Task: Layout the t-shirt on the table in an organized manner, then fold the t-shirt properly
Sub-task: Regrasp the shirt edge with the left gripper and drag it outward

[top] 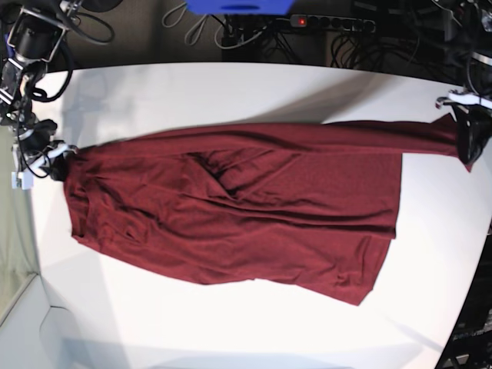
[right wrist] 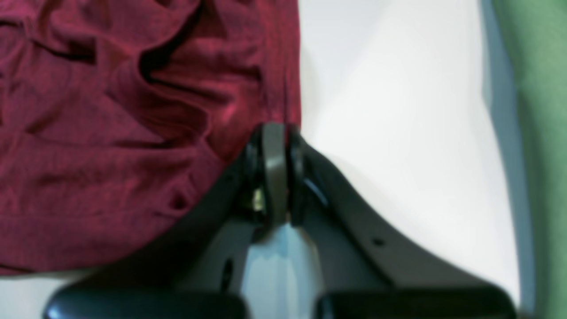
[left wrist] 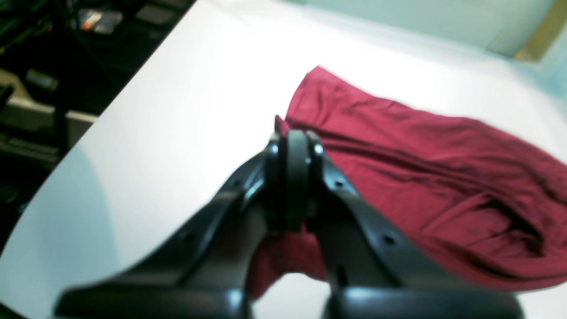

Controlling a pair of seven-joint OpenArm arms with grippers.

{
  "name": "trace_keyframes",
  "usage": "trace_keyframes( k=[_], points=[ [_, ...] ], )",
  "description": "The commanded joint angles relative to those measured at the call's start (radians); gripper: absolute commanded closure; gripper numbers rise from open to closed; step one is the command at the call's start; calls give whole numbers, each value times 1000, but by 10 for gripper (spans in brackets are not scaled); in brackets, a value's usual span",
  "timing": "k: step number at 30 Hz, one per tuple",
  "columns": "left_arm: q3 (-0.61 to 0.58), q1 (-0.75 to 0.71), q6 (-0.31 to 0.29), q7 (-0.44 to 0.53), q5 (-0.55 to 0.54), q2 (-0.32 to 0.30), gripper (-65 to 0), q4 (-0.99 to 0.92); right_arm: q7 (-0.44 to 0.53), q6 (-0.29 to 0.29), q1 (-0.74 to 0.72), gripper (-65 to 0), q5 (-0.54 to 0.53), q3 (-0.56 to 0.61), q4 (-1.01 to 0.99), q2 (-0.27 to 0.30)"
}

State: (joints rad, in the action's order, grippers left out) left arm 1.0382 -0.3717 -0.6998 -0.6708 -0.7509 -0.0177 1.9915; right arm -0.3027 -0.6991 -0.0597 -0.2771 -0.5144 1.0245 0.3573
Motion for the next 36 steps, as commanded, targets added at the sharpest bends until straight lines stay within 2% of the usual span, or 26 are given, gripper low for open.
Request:
trace_keyframes(
  k=[1,4,9,16,19,22,25,33,36],
  points=[
    [4,-5,2,29,-46,-23,-3,15,26,1,-13,0,-20,-5,15,23],
    [1,1,2,1,-117,-47,-3,16,26,1,-13,0,-20,-5,15,23],
    [4,-3,2,-174,-223,-74,-3,15,26,1,-13,0,-20,-5,15,23],
    [-2,-65,2,-366,-284,-72,-3,12,24,1,-13,0,-20,-5,15,23],
    [-2,-68,2,-459,-266,-78,-3,9,24,1,-13,0,-20,-5,15,23],
    [-2,-68,2,-516,-192,-80,-3,2,24,1,-16,0,-20,-5,15,10],
    [-29,-60,2,-541,-69,-80,-3,2,24,1,-18,0,-20,-5,15,4],
    [-333,-69,2,-531,225,-175,-3,4,24,1,-19,0,-20,-5,15,3],
    [-404,-83,2,-491,310,-212,-3,12,26,1,-19,0,-20,-5,15,6]
  ],
)
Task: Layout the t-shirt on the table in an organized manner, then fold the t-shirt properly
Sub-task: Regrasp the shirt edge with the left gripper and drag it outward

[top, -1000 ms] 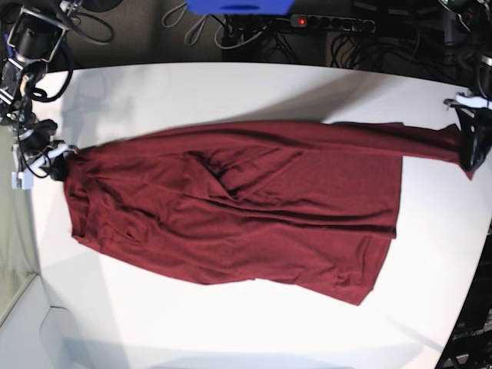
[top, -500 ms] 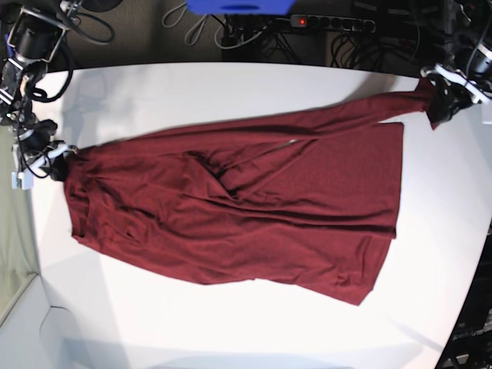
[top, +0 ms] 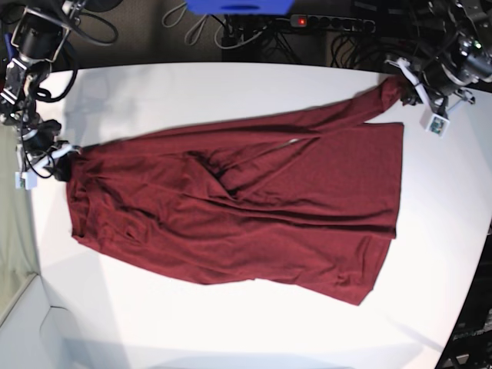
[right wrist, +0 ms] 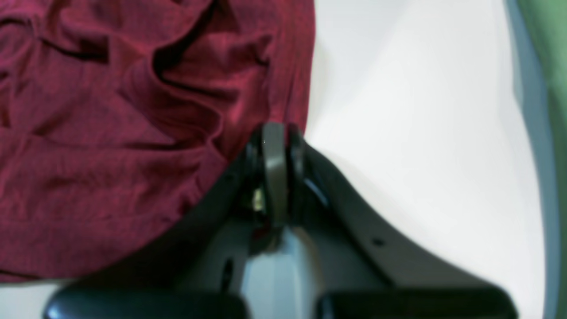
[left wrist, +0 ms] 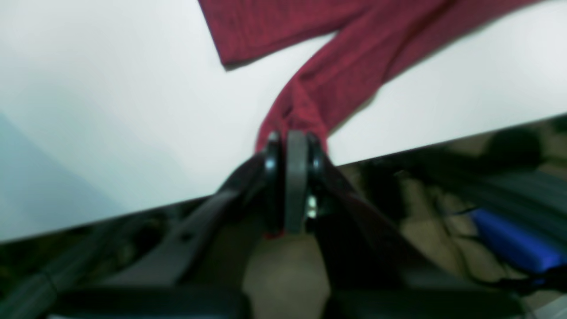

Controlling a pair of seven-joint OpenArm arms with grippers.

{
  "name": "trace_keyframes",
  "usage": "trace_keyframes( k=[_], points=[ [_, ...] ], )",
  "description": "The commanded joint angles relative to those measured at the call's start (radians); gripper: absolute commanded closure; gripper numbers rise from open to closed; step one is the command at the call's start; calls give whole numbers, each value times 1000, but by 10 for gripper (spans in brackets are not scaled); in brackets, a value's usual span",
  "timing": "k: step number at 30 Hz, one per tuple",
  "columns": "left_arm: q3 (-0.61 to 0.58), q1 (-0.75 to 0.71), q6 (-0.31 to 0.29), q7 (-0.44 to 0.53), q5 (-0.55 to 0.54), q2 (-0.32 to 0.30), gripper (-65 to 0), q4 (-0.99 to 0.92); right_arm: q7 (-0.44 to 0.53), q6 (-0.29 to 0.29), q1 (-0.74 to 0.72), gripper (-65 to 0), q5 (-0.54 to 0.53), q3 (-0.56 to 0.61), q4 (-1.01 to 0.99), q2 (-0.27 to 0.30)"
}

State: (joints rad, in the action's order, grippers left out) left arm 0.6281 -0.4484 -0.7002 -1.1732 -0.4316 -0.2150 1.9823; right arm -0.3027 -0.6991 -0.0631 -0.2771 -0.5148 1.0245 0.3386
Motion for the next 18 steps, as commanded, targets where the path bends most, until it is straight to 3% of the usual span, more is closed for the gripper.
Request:
trace_keyframes(
  k=[1,7,12,18],
  points=[
    [-9,-22,2,40,9,-31,-3,22,27,1,-16,0,-20,-5,15,26],
    [-60,-79,2,233,29,-151,-3,22,30,1,-16,0,-20,-5,15,27],
    [-52,-57,2,332,80,-251,-3,12,29,1,-16,0,-20,-5,15,26],
    [-63,133,2,336,236,-252,-3,13,30,1,-17,0,-20,-5,15,21]
  ],
)
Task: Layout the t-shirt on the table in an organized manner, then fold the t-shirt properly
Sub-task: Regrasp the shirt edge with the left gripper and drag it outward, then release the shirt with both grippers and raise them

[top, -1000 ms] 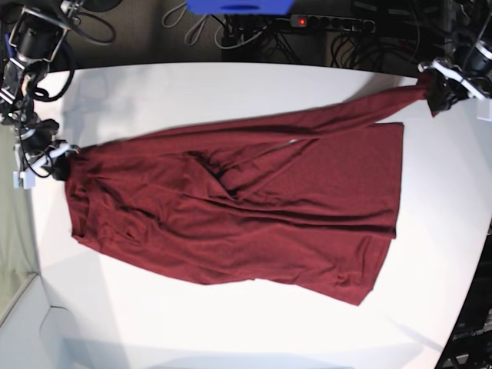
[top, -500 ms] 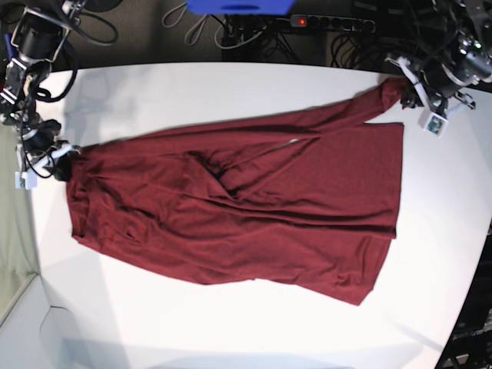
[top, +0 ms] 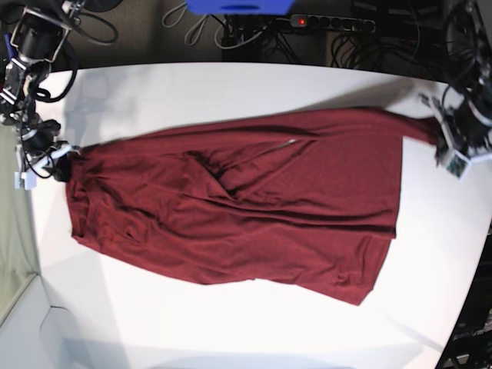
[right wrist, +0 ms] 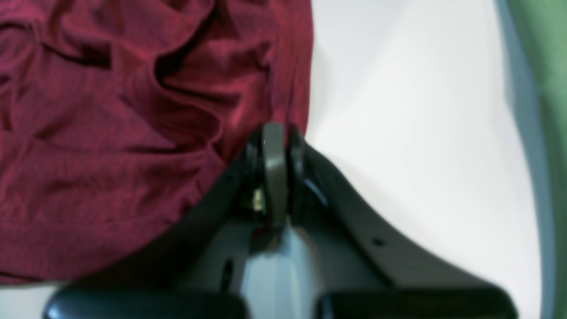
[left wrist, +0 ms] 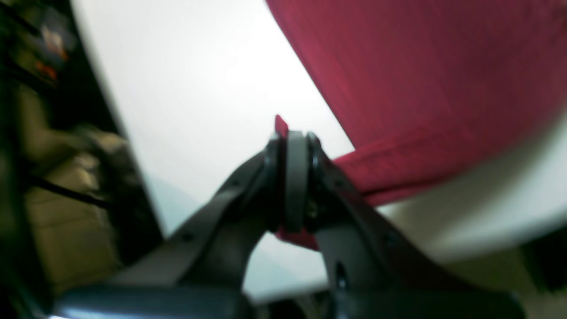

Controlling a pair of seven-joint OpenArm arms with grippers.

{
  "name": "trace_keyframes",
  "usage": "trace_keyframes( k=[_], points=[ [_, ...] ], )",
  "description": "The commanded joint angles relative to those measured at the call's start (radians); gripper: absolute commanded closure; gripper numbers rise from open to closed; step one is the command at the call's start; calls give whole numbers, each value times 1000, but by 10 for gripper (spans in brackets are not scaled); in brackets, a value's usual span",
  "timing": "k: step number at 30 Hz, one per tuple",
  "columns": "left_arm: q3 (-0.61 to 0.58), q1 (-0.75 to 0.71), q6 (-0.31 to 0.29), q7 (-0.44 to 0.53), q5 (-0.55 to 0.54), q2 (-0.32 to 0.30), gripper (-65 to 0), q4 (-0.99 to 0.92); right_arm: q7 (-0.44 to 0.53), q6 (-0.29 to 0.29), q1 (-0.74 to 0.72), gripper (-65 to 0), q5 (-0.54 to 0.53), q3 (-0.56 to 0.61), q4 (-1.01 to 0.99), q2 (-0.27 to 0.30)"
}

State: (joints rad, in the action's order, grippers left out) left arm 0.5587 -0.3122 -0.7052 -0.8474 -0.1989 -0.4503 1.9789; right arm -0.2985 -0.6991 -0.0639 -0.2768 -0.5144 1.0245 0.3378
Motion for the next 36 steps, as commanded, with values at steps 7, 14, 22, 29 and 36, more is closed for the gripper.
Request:
trace_keyframes(
  k=[7,14,22,29,36],
  points=[
    [-81,235,7,10,17,-17,-3,17,22,1,-17,0,-20,-3,15,22],
    [-125,308,7,10,6,15,-3,15,22,1,-14,0,-20,-3,15,24],
    [-127,103,7,21,13,32,-3,-5,22,1,-11,0,-20,-3,15,25],
    [-130,-35,7,96,17,31,-3,-135,22,1,-15,0,-20,-3,15,25],
    [-125,-63,7,204,19,-55,-3,-312,26,1,-15,0,-20,-3,15,27]
  ],
)
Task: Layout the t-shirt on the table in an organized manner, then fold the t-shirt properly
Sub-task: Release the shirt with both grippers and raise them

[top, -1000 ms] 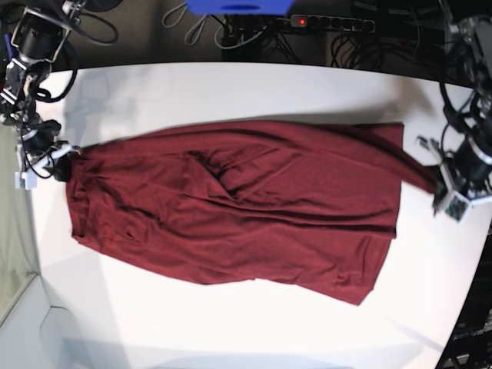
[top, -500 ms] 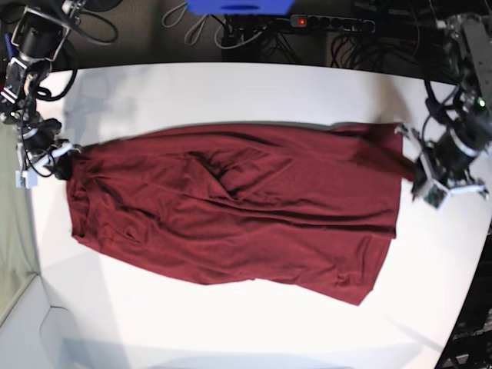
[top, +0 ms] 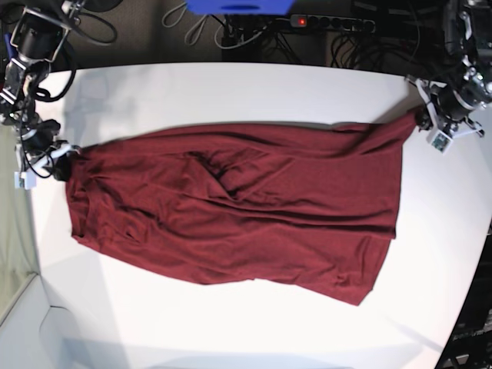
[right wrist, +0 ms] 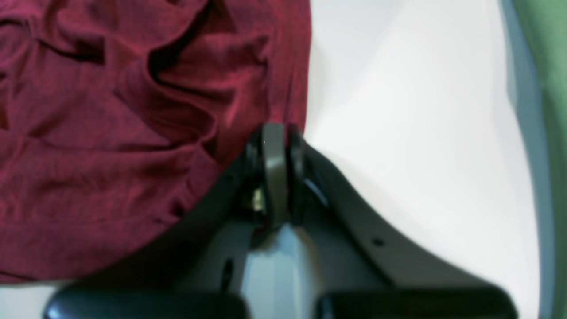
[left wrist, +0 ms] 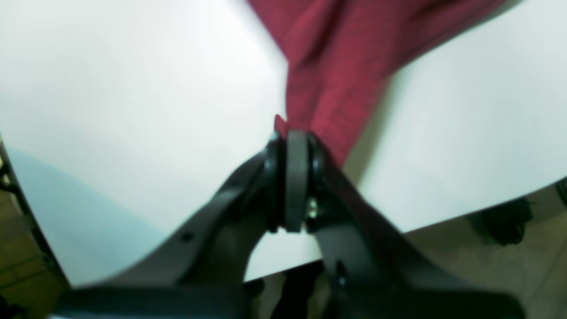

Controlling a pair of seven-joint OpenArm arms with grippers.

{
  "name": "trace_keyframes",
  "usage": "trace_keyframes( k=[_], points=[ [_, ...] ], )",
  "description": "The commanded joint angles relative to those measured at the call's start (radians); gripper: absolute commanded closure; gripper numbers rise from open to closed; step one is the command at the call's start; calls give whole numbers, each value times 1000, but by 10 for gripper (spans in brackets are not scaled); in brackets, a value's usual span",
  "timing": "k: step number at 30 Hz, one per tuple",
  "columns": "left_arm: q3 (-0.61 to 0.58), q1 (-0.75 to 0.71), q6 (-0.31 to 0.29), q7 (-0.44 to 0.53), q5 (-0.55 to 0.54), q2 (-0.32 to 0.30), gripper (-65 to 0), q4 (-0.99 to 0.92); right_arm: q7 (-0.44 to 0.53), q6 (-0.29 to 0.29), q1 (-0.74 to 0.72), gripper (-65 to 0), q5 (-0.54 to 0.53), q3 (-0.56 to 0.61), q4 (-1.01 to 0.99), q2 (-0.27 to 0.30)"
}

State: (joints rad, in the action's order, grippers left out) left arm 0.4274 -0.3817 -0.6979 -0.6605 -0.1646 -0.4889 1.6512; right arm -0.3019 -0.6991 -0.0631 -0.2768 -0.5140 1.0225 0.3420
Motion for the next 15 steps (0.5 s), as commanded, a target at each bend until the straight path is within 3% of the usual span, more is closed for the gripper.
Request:
trace_keyframes(
  k=[1,8,15],
  points=[
    [6,13,0,29,-16,-24,-3,-4,30,1,-16,0,-20,-4,17,22],
    [21,69,0,43,-16,-35,-3,-42,33,1,-13,0,-20,-4,17,25],
    [186,94,0,41,-26,-32,-3,-24,34,1,-13,0,-19,-11,-14,56]
  ],
)
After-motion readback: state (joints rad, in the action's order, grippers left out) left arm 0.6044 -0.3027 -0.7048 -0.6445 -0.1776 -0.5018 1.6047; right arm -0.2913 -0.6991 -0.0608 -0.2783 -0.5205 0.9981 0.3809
